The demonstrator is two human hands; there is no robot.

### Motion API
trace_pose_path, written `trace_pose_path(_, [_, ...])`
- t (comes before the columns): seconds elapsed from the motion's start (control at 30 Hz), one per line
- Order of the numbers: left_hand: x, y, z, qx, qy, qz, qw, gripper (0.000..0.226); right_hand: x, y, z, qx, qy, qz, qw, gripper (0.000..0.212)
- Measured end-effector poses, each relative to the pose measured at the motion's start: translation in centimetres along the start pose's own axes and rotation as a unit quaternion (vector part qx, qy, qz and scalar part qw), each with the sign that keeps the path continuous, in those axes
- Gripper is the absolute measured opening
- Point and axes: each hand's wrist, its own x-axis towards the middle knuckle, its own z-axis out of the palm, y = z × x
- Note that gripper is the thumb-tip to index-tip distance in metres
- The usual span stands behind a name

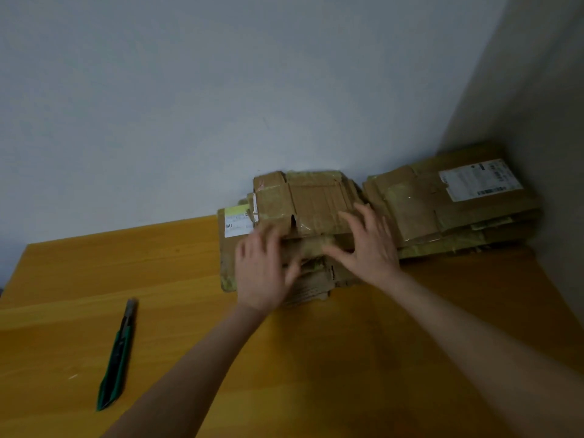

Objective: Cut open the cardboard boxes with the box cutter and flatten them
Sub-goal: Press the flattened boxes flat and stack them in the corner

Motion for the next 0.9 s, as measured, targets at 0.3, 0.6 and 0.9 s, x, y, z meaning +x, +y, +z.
trace_pose_path(0.3, [5.3,0.5,1.4,-0.271,-0.143,-0.318,0.897,0.099,0.9,-0.4,1.1,-0.143,-0.098,-0.028,0.984,0.121])
trace_pose_path(0.6, [1.2,1.4,3.1,0.21,-0.303,0.069,0.927,0.143,-0.3,-0.5,3.0,-0.279,-0.136,-0.091,0.946,0.142])
trace_pose_path(0.9, [1.2,0.8,4.3,0.266,-0.287,0.07,0.918,0.127,0.5,-0.1,4.2,-0.29,-0.123,-0.069,0.947,0.137])
